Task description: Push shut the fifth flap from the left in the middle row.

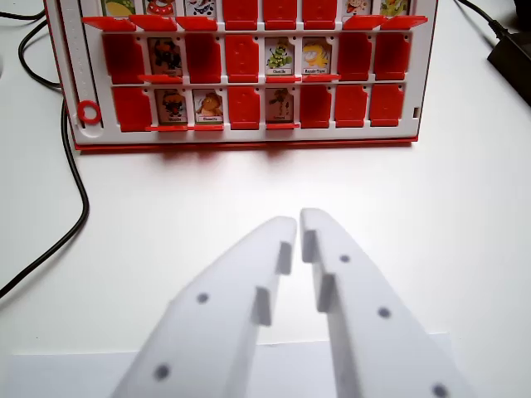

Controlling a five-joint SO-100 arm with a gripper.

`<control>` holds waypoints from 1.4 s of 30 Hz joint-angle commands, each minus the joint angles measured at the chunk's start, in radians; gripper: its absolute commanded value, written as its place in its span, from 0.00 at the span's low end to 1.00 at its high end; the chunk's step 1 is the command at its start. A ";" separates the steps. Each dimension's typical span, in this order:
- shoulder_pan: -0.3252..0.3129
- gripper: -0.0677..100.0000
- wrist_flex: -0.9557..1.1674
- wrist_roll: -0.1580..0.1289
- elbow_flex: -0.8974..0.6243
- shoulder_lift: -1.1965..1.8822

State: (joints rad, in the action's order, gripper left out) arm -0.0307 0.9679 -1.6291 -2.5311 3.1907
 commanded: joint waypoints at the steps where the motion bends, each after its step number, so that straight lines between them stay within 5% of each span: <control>1: -0.006 0.00 -0.025 0.000 0.046 -0.023; 25: -0.011 0.00 -0.103 -0.006 0.032 -0.087; 35: -0.038 0.00 -0.242 -0.054 0.077 -0.353; 42: -0.028 0.00 -0.360 -0.057 0.106 -0.549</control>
State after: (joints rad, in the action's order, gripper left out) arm -0.0675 0.6842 -1.6782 -2.5311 2.7105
